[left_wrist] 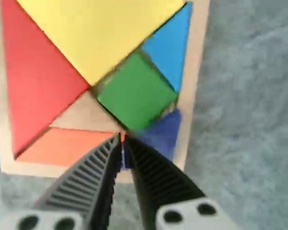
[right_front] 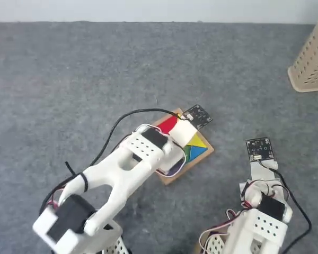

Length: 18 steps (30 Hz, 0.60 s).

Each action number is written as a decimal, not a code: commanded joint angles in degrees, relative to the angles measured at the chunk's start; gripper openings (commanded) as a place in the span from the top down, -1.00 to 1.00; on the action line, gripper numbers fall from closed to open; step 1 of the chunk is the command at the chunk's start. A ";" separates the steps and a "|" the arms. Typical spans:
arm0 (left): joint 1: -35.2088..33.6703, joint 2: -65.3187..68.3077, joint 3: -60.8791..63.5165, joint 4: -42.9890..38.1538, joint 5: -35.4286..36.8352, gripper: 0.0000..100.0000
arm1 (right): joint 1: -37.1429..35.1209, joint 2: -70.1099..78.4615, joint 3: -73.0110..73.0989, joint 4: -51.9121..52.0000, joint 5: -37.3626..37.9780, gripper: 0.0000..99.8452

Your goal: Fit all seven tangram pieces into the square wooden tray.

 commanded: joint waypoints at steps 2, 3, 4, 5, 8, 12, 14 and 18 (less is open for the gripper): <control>2.02 -4.84 -1.63 -1.05 0.53 0.97 | 0.84 -1.27 -0.70 0.84 1.05 0.98; 2.02 -4.57 -1.45 -1.05 0.44 0.97 | 0.84 -1.27 -0.70 0.84 1.05 0.98; 1.93 -3.78 -1.45 -1.05 0.44 0.97 | 0.84 -1.27 -0.70 0.84 1.05 0.98; 1.76 -2.64 -1.45 -1.14 0.44 0.97 | 0.84 -1.27 -0.70 0.84 1.05 0.98; 1.85 2.46 -1.45 -2.73 0.35 0.97 | 0.84 -1.27 -0.70 0.84 1.05 0.98; 1.93 7.47 -2.15 -4.04 0.26 0.97 | 0.84 -1.27 -0.70 0.84 1.05 0.98; 2.02 7.30 -2.59 -3.52 0.26 0.97 | 0.84 -1.27 -0.70 0.84 1.05 0.98; 2.02 6.42 -4.09 -0.18 -1.05 0.97 | 0.84 -1.27 -0.70 0.84 1.05 0.98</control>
